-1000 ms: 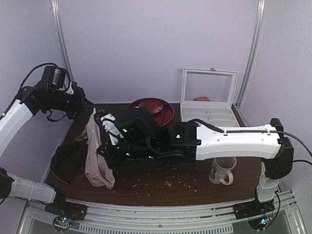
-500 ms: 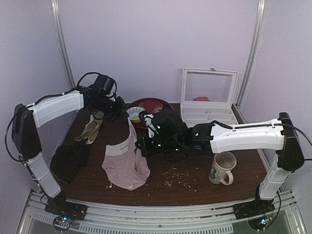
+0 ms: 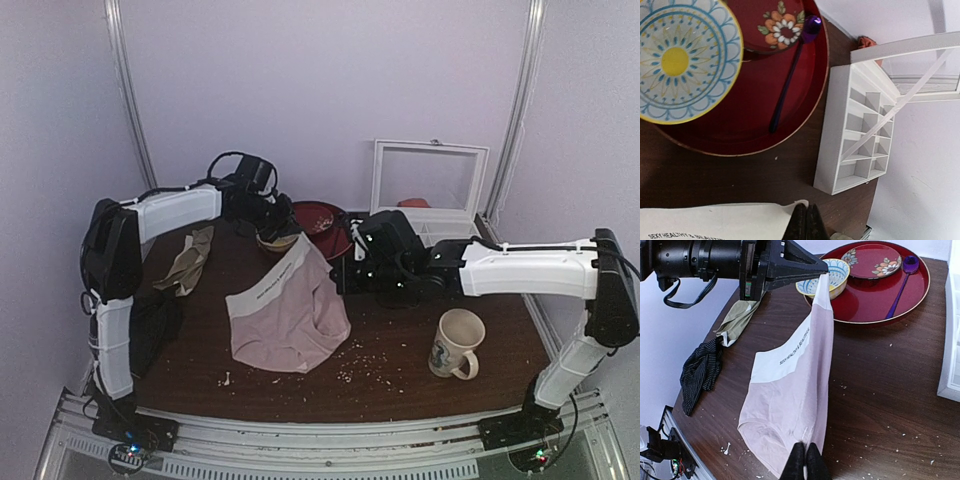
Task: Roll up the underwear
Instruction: Fold the underwear at the center of the board.
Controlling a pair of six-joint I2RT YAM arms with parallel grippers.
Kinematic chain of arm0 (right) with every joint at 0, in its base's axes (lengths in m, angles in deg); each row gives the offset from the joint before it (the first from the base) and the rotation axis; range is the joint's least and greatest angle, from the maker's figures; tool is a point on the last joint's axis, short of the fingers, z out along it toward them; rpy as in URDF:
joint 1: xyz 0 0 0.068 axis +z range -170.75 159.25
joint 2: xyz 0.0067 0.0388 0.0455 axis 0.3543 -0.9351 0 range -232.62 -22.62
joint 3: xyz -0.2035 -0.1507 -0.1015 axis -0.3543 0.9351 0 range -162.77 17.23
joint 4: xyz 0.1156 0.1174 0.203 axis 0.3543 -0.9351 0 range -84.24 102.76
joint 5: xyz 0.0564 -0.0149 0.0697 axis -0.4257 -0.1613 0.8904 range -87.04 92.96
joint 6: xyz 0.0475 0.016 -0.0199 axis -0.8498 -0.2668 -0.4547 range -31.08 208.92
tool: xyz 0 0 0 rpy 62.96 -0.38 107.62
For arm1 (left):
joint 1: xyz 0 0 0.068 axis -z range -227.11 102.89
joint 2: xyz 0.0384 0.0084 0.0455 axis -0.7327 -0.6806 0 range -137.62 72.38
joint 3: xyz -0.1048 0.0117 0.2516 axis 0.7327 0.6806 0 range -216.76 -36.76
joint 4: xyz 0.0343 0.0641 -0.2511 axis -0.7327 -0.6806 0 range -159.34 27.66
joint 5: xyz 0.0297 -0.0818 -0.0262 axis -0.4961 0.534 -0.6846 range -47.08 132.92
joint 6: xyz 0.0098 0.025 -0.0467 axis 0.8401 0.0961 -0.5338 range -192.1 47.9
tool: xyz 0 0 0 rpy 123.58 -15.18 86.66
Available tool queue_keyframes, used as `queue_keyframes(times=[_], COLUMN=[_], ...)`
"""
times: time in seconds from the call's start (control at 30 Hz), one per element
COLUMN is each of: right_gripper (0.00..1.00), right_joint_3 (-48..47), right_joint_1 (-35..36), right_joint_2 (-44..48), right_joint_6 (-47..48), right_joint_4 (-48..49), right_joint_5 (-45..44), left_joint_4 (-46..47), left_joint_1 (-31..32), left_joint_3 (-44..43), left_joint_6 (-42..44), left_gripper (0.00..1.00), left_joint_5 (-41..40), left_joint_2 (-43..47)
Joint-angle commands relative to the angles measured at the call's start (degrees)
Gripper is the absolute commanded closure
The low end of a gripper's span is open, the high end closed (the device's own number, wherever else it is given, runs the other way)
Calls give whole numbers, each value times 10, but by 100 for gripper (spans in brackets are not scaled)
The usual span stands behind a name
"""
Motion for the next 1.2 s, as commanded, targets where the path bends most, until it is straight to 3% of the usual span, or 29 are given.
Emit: queue_keyframes(times=[0.0, 0.4, 0.73, 1.17], right_gripper=[100, 100, 100, 100], right_joint_3=[20, -59, -184, -286], right_joint_1=[-25, -38, 10, 57], right_joint_2=[40, -47, -161, -270], right_joint_6=[-2, 34, 54, 67], right_joint_4=[-25, -85, -127, -160], right_joint_5=[-3, 28, 42, 51], left_joint_4=[30, 85, 128, 130], left_joint_1=[-1, -21, -64, -93], left_joint_3=[-77, -23, 83, 139], left_joint_6=[4, 6, 36, 70], left_gripper=[100, 100, 100, 100], left_joint_5=[5, 35, 59, 80], left_joint_2=[-35, -61, -32, -30])
